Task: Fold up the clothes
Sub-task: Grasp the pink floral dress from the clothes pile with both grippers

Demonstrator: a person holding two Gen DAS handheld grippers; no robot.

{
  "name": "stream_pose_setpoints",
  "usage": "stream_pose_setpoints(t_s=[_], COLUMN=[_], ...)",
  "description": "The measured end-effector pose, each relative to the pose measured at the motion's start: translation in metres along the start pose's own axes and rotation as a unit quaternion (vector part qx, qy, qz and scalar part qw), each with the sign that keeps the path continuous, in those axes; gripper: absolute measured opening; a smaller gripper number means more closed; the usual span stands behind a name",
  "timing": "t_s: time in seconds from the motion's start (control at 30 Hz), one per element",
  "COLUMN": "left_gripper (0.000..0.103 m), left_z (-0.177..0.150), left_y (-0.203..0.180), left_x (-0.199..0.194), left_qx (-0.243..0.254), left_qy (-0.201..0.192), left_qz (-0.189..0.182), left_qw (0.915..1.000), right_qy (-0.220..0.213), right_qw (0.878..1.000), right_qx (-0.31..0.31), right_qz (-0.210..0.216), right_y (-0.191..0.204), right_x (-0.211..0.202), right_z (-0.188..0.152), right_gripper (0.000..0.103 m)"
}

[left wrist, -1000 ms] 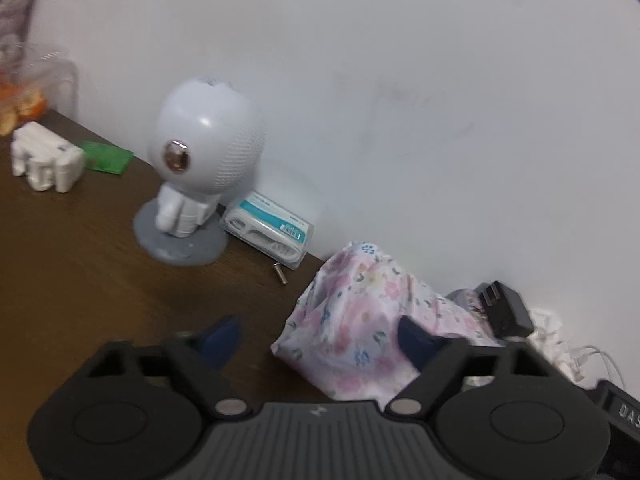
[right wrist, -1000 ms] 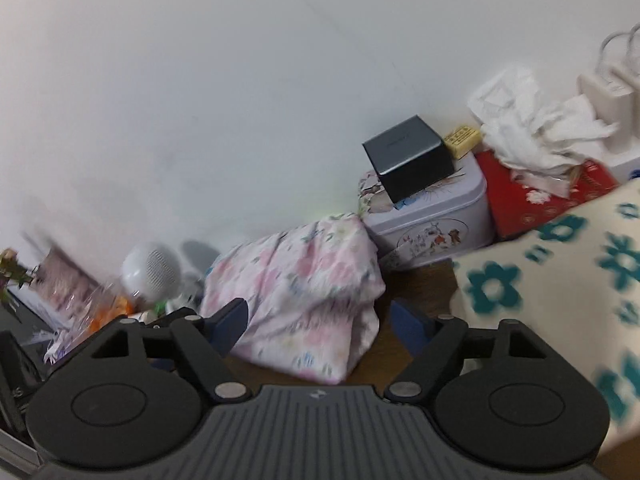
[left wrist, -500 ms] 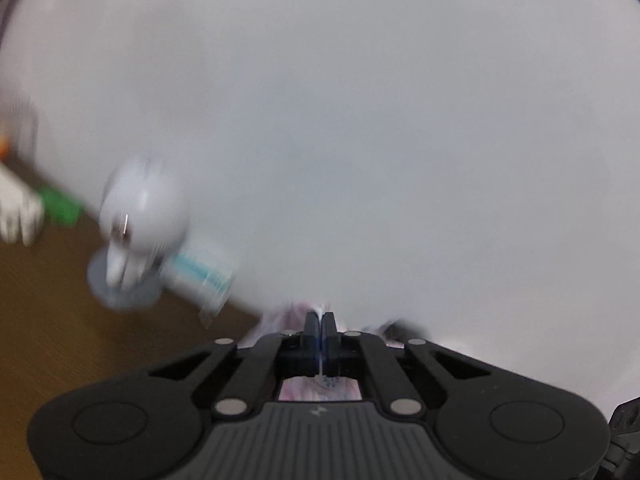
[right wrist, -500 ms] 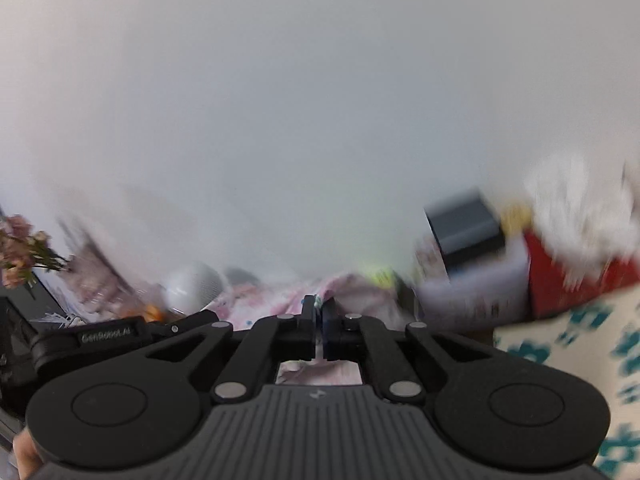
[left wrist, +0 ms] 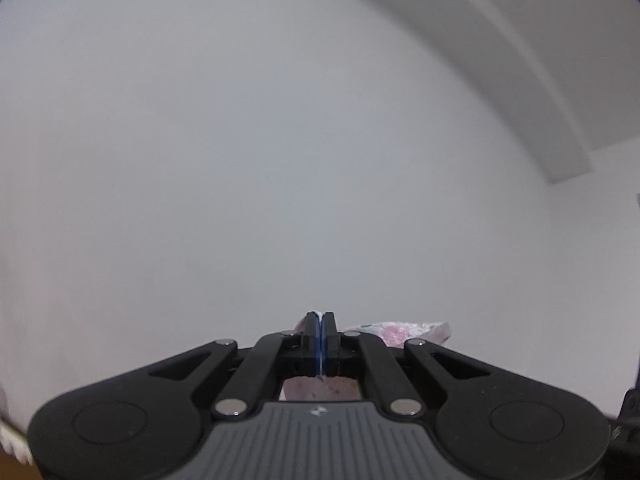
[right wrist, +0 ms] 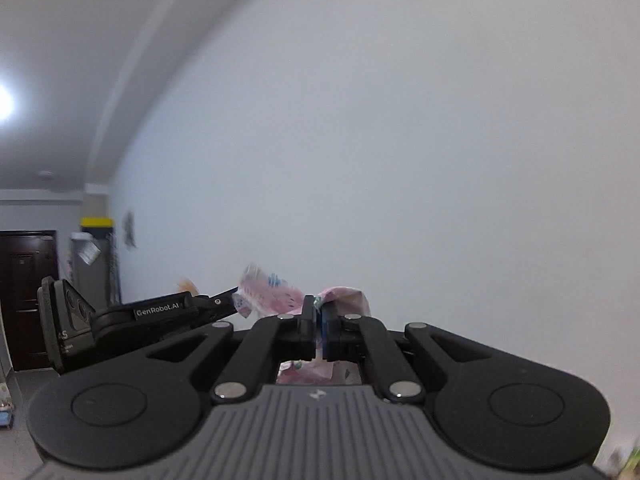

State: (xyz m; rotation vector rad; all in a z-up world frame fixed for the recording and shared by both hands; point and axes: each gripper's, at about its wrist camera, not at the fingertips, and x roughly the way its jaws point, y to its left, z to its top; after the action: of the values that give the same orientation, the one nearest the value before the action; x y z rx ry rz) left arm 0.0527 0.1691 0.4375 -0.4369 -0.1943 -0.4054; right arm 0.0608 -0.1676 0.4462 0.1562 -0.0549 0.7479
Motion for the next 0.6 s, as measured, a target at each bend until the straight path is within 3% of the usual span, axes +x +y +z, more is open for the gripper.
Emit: stream_pose_setpoints(t_s=[0.2,0.33,0.47,0.53,0.6], left_gripper=[0.0,0.0,0.0,0.0,0.0], left_z=[0.046,0.043,0.032,0.007,-0.037], left_y=[-0.076,-0.099,-0.09,-0.071,-0.036], left_x=[-0.073,-0.079,-0.051,-0.018,0.031], left_qx=[0.035,0.058,0.05,0.05,0.053], left_qy=[-0.026,-0.011,0.035,0.069,0.125], left_qz=[-0.005,0.016,0.049,0.075,0.107], left_qw=[0.999,0.9981,0.9969,0.9936,0.985], right_qy=[-0.054,-0.059,-0.027,0.01,0.056], right_qw=[0.998,0.998,0.999,0.999,0.995], right_qx=[-0.026,-0.036,-0.013,0.013,0.043], right_qz=[0.007,0.0,-0.022,-0.046,-0.074], right_y=[0.069,0.081,0.059,0.033,-0.001], right_x=[-0.114,-0.141,-0.128,-0.099,-0.058], right_z=[0.053,0.059,0.047,0.027,-0.005], right_gripper=[0.002,0.002,0.002,0.002,0.002])
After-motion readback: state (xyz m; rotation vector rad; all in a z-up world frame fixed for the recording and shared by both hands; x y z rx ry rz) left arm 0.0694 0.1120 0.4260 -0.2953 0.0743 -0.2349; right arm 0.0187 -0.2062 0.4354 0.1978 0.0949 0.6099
